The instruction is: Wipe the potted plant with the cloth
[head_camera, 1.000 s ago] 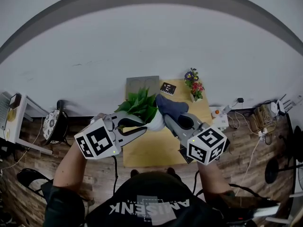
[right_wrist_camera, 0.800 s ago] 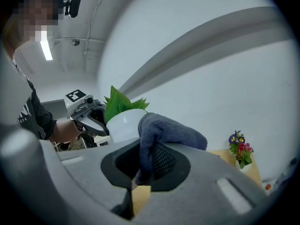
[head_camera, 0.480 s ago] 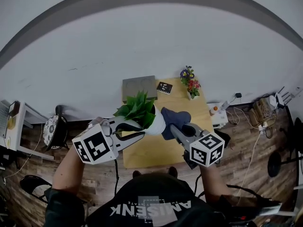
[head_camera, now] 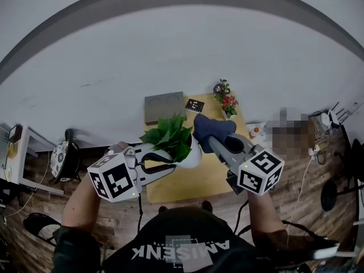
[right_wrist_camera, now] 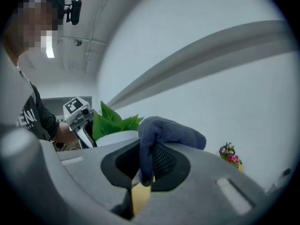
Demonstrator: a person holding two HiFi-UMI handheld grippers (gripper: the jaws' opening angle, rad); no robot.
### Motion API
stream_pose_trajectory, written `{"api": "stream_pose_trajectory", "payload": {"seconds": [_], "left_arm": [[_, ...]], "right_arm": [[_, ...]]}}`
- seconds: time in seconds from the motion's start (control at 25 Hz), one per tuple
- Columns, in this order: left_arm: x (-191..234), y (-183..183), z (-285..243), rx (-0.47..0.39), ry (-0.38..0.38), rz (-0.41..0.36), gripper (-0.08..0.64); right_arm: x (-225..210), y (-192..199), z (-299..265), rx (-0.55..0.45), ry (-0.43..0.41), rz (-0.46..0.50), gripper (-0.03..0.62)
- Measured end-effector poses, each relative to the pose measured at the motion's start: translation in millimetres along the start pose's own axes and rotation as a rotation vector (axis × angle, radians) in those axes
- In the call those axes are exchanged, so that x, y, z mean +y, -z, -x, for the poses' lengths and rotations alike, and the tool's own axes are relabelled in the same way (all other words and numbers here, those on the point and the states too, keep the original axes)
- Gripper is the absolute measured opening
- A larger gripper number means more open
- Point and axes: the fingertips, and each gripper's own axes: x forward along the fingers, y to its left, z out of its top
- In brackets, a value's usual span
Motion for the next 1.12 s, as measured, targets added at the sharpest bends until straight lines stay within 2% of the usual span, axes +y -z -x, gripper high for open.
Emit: {"api": "stream_pose_trajectory", "payload": {"seconds": [0.16,0.28,0.64,1.12], "left_arm": [[-5,-4,-4,0.009,0.002,-0.035,0.017],[-6,-7,-2,0.003,-0.001,-0.048,0.017],[-2,-7,8,-0.02,-0.046,-0.063,0.017],[4,-4,4,-0.015,-0.036,-0.072,0.018]], "right_arm": [[18,-35,-1,-0.048,-0.049,0.073,0.029],[25,-42,-10,-0.037,-0.081,0.089,0.029],[28,-10,-24,0.027,-0.132,0.021,0.029],[10,33,-14,0.083,-0.141,-0.066,0.029]]}}
